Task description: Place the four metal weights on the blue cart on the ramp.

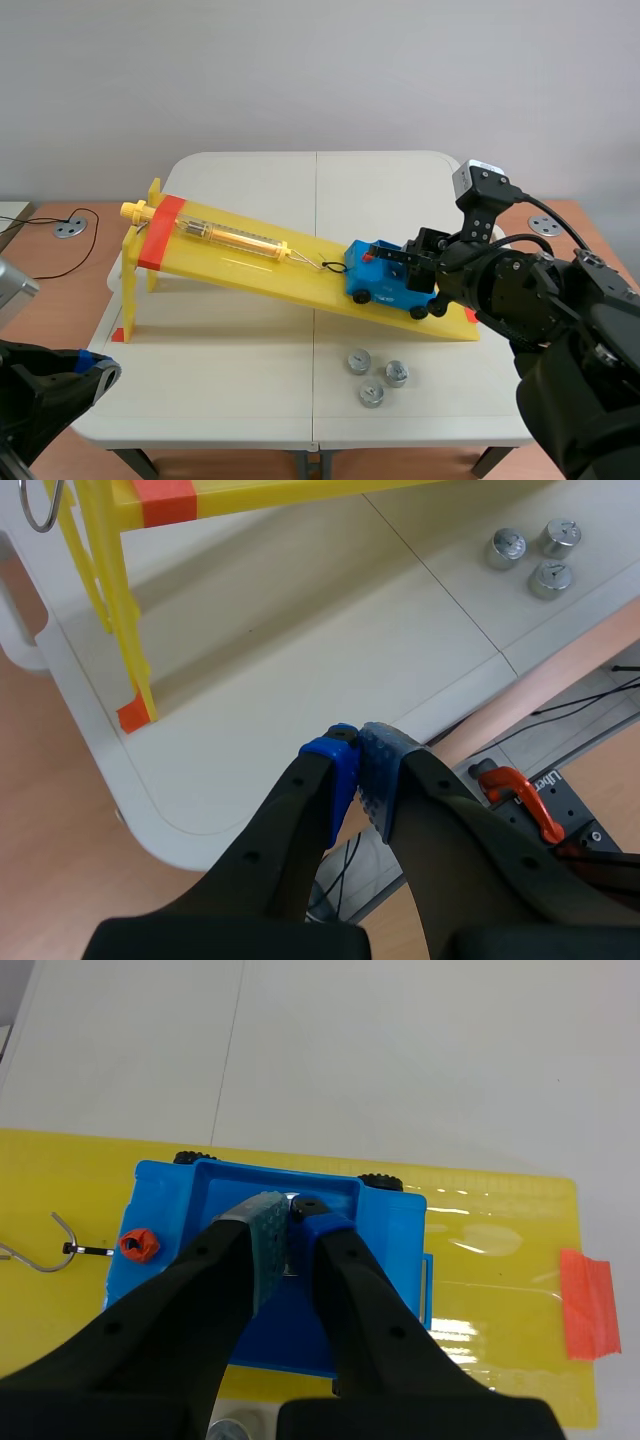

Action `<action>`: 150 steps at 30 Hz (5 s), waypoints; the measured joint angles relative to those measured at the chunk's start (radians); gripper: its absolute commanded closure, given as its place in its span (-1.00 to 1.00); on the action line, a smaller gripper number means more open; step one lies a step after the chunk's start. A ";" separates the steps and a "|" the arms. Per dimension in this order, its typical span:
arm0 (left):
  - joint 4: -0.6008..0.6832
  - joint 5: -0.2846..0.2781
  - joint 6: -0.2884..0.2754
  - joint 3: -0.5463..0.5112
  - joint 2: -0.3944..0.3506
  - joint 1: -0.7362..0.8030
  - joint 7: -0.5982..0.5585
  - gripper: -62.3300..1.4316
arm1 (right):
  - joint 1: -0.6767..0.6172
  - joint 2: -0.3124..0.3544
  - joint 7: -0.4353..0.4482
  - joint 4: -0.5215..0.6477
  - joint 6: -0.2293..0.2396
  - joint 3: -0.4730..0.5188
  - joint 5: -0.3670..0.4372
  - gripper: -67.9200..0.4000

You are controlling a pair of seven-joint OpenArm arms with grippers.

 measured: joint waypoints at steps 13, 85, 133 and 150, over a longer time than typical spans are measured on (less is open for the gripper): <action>0.000 0.000 0.000 0.000 0.000 0.000 0.000 0.86 | 0.000 0.000 0.001 0.000 -0.005 0.000 0.000 0.29; 0.000 0.000 0.000 0.000 0.000 0.000 0.000 0.86 | -0.249 0.242 0.111 0.092 0.187 -0.388 -0.323 0.21; 0.000 0.000 0.000 0.000 0.000 0.000 0.000 0.86 | -0.384 0.370 -0.048 0.451 0.127 -0.240 -0.160 0.97; 0.000 0.000 0.000 0.000 0.000 0.000 0.000 0.86 | -0.510 0.384 -0.197 0.642 0.174 0.208 0.298 0.97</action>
